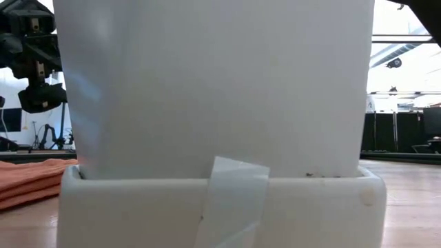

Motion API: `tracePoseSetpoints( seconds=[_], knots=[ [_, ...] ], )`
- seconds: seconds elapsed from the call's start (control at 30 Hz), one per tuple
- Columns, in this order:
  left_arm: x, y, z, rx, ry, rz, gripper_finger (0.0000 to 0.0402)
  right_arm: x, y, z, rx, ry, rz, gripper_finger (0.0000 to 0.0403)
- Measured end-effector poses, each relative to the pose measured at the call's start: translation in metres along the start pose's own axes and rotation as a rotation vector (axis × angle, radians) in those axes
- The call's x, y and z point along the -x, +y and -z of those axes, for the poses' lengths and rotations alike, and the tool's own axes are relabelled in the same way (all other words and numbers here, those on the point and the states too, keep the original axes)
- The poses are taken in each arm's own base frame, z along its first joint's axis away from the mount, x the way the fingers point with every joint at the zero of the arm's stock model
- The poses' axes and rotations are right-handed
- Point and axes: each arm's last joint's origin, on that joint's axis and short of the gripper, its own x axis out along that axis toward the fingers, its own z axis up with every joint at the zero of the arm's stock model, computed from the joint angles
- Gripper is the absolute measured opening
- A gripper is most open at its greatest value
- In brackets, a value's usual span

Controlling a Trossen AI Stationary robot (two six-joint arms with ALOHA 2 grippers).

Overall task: Pick and placing Produce into tupperware
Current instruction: Put the pink peach into the transparent bin, then put the red strawberry into the transparent bin

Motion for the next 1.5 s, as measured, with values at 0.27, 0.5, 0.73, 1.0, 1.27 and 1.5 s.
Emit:
tracePoseSetpoints(
  seconds=[0.27,0.5,0.73,1.0,1.27,1.5],
  knots=[
    [0.0,0.0,0.0,0.0,0.0,0.0,0.0257,0.062,0.033,0.0,0.133,-0.175,-0.144,0.0246],
    [0.0,0.0,0.0,0.0,0.0,0.001,0.0257,0.137,0.025,-0.033,0.019,-0.513,-0.006,0.0245],
    [0.0,-0.001,0.0,-0.002,0.007,0.016,0.0257,0.138,-0.002,-0.087,0.058,-0.297,0.299,0.0259],
    [0.0,-0.002,0.0,-0.068,0.018,0.051,0.0257,0.124,-0.002,-0.119,0.099,-0.347,0.311,0.0311],
    [0.001,-0.009,-0.008,-0.126,-0.048,0.124,0.0257,0.137,0.001,-0.103,0.155,-0.382,0.287,0.0355],
    [0.006,-0.022,-0.022,-0.391,-0.2,0.191,0.0257,0.143,0.0,-0.066,0.194,-0.359,0.297,0.0359]
  ],
)
